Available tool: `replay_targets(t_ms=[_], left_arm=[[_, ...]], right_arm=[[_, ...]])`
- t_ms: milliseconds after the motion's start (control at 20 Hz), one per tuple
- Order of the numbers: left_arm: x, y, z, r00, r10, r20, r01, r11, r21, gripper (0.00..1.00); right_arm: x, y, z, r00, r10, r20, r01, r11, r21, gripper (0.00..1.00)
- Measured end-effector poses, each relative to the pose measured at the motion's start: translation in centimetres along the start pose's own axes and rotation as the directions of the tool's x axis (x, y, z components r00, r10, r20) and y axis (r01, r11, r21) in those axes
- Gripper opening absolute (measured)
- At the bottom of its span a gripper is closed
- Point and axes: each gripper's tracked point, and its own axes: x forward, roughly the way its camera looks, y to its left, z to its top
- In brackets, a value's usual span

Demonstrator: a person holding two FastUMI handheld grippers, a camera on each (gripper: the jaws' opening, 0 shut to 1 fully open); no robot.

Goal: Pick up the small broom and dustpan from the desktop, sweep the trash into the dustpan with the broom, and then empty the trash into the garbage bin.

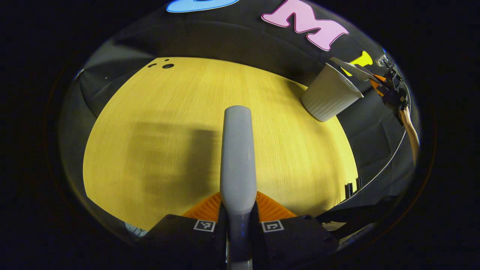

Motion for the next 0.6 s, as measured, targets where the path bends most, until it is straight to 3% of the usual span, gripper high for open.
replay_targets(t_ms=[50,350,600], left_arm=[[0.1,-0.2,0.0,1.000,-0.002,-0.002,0.002,1.000,0.001,0.30],[0.3,-0.9,-0.2,1.000,-0.020,0.000,0.020,1.000,0.021,0.30],[0.0,-0.5,-1.2,1.000,-0.027,0.007,0.028,1.000,-0.008,0.30]], right_arm=[[-0.9,-0.6,0.9,1.000,-0.012,0.024,0.012,1.000,0.006,0.36],[-5.2,-0.2,6.6,0.988,0.012,0.151,-0.016,0.999,0.029,0.30],[-11.3,2.7,14.0,0.947,0.059,0.316,-0.048,0.998,-0.040,0.30]])
